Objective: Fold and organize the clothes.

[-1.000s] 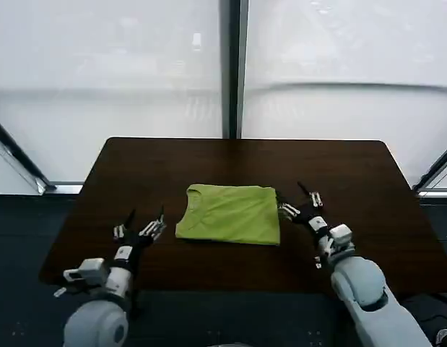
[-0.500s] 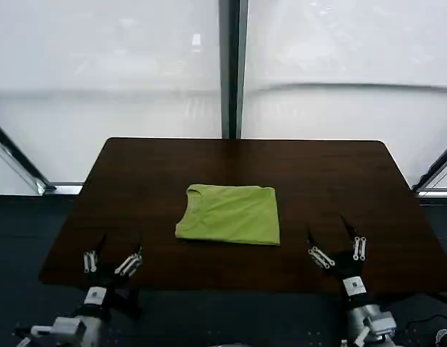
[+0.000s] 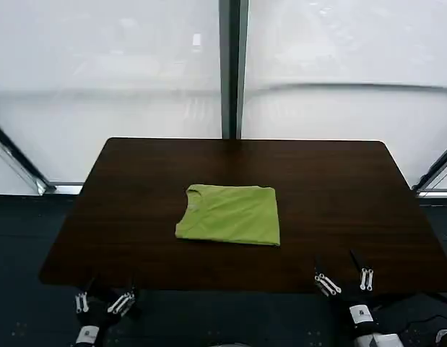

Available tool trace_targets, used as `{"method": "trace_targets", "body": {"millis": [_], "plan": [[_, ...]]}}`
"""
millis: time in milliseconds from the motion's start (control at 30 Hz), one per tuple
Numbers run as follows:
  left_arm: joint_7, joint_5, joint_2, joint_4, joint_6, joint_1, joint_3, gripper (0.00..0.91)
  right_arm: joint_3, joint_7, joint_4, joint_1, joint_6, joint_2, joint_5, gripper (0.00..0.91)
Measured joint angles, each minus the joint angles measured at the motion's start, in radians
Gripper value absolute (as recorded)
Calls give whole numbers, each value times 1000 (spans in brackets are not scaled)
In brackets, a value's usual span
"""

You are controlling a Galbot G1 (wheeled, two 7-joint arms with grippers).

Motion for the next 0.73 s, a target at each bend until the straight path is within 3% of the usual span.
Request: {"method": "trace_targets", "body": {"millis": [733], "plan": [[27, -3, 15, -23, 9, 20, -6, 878, -6, 12, 35, -33, -1, 25, -3, 878]]}}
